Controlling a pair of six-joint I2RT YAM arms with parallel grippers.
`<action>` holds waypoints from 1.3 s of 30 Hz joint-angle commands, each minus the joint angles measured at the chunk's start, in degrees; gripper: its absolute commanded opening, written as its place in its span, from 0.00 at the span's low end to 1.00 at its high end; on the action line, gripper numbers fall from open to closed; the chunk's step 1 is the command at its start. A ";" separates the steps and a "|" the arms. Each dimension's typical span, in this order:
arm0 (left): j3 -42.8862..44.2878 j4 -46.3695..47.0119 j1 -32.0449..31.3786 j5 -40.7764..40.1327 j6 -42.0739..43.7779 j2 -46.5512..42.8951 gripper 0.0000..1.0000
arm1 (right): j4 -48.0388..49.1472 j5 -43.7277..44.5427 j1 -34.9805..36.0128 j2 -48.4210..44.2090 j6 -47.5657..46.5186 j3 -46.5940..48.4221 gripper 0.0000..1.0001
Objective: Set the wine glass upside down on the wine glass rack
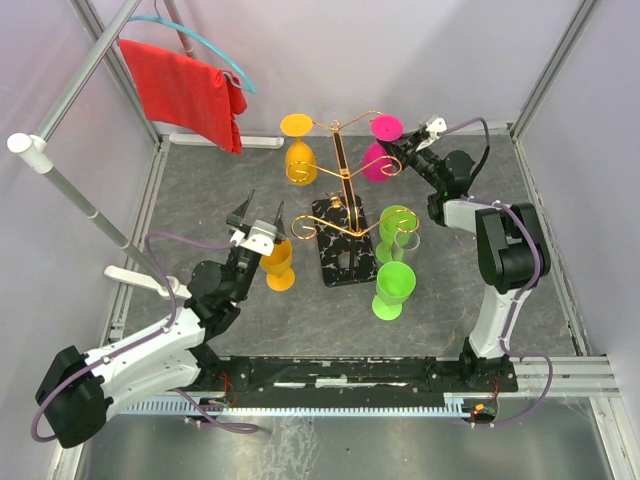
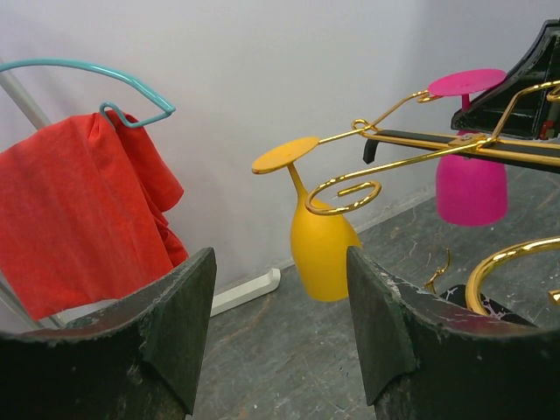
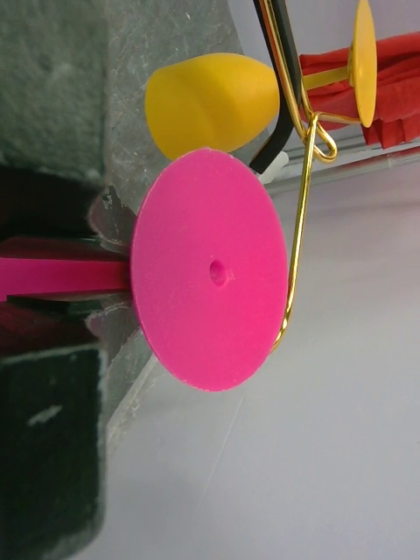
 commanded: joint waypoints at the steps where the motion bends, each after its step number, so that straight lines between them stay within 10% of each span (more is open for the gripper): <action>1: -0.60 4.05 0.19 -1.48 0.49 -0.93 0.68 | 9.33 -2.88 0.51 2.35 2.68 4.19 0.00; 39: -2.11 2.66 0.52 -2.13 1.41 -1.78 0.69 | -0.99 19.08 6.95 8.90 -7.70 12.97 0.01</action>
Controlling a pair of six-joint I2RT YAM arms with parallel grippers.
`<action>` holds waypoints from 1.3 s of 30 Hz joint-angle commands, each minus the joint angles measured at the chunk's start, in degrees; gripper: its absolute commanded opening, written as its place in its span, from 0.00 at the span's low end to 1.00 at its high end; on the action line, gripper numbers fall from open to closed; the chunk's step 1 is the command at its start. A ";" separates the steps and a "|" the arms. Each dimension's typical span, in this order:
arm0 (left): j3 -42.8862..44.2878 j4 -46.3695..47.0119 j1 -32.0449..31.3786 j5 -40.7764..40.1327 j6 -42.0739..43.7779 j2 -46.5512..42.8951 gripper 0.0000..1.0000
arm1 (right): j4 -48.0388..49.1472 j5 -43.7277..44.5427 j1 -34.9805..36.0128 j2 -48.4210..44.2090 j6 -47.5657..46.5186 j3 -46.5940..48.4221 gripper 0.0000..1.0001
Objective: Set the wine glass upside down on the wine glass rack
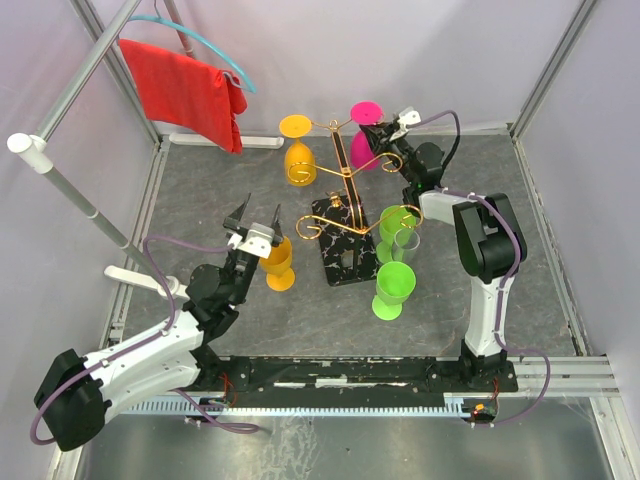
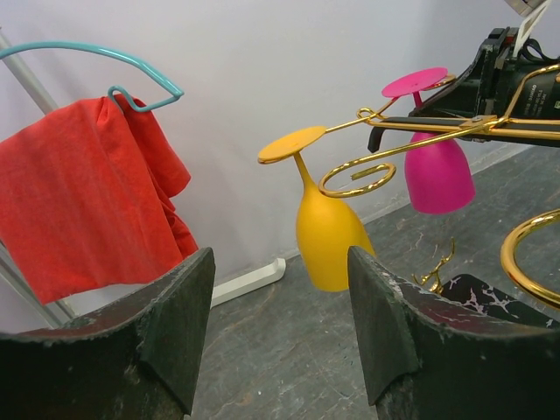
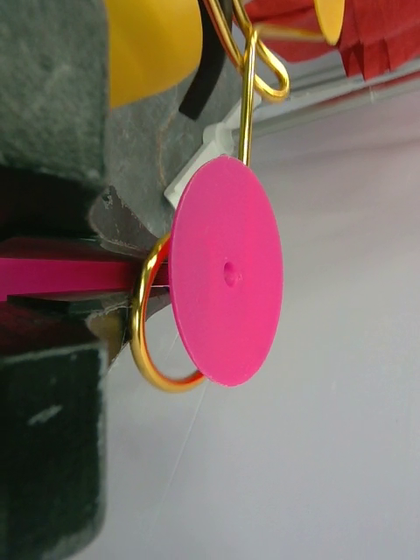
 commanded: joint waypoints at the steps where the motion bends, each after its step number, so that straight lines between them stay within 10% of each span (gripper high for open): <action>1: 0.00 2.35 0.43 -0.78 1.36 -0.09 0.69 | 0.72 6.31 -0.11 0.11 -2.52 1.31 0.01; 39: 0.41 2.33 0.74 -1.49 -1.18 1.41 0.72 | 10.75 -5.75 -0.72 -2.34 -2.18 -6.80 0.03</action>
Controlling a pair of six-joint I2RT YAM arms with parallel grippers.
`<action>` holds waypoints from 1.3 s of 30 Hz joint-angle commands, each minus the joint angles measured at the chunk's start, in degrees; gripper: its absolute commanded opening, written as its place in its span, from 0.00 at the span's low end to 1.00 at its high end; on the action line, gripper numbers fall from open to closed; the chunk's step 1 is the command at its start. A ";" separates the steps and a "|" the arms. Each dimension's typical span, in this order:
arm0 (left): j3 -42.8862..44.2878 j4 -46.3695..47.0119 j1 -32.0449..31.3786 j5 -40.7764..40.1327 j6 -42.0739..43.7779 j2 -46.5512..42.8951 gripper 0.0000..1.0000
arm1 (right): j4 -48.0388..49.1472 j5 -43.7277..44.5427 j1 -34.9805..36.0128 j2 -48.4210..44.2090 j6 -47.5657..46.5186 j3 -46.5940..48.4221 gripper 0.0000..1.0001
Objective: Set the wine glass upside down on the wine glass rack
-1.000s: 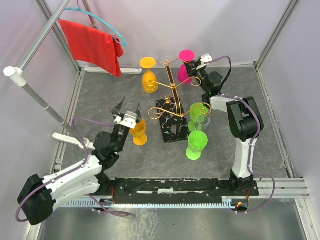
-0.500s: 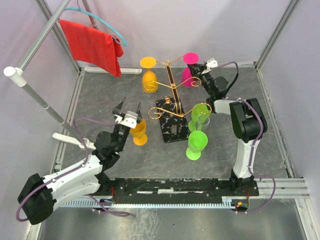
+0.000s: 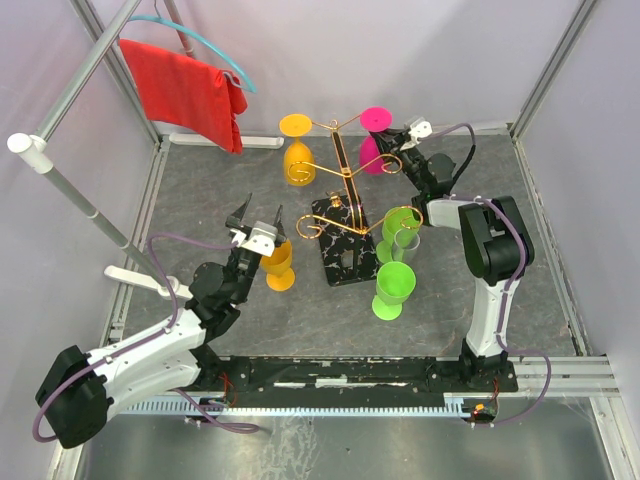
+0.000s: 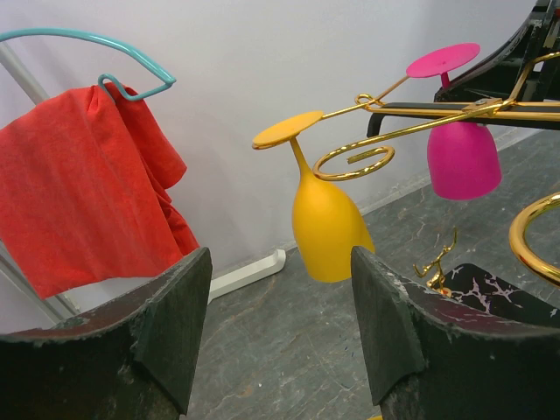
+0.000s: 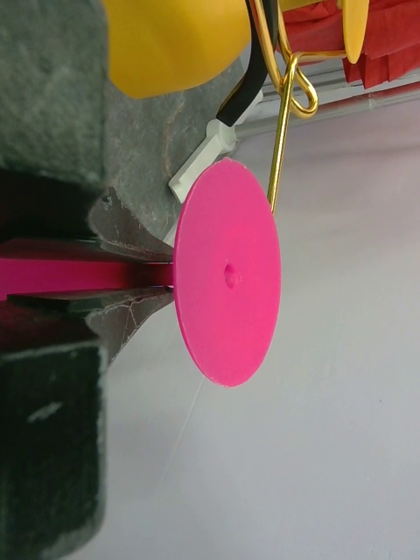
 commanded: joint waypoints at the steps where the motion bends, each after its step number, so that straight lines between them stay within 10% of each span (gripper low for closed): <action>1: 0.43 2.35 0.34 -1.37 -1.21 -0.30 0.72 | 2.01 -2.77 1.24 -0.75 -1.27 0.06 0.05; 13: 0.40 2.31 0.33 -1.69 -1.79 -0.16 0.74 | -4.75 -0.08 1.25 -5.52 -5.24 -2.39 0.38; 39: 1.24 -2.30 0.52 -2.74 -5.19 -4.25 0.78 | -24.09 7.92 -1.53 -21.96 -9.01 -10.73 0.58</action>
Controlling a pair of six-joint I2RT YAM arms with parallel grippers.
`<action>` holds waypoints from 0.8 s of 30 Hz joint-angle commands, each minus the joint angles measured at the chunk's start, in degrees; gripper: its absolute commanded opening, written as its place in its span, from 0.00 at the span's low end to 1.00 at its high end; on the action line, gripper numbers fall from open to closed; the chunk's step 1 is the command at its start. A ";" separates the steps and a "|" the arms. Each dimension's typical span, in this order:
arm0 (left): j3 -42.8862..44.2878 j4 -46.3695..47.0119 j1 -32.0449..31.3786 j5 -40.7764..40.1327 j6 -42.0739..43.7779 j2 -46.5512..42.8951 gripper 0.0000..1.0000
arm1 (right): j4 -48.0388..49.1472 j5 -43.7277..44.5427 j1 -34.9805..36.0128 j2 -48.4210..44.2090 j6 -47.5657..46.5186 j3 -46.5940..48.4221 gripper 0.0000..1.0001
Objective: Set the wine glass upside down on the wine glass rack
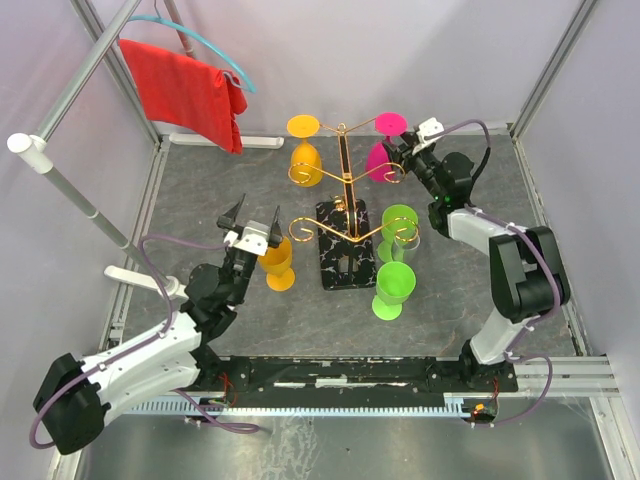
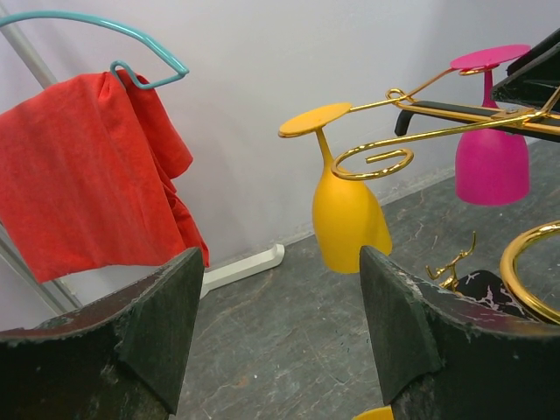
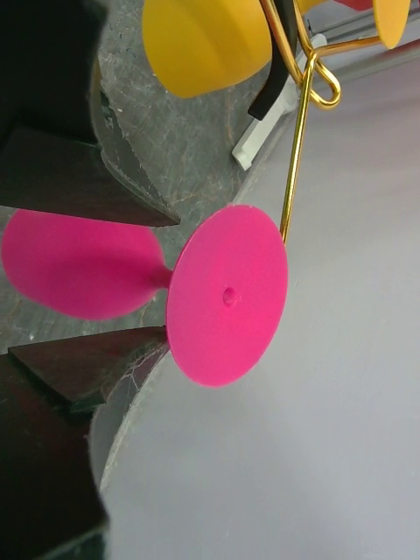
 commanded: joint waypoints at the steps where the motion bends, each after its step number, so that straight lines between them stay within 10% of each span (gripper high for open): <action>1: 1.26 0.05 0.24 -1.43 -3.18 -1.80 0.79 | -6.76 3.24 -0.79 -4.59 -1.33 -0.49 0.58; 8: 2.97 -5.28 0.31 -3.80 -5.44 -3.77 0.81 | -13.06 6.95 -3.04 -9.93 -0.36 -4.39 0.61; 24: 26.53 -42.07 0.59 -11.21 -27.29 -1.96 0.83 | -66.77 12.22 -3.24 -37.41 9.34 -1.25 0.70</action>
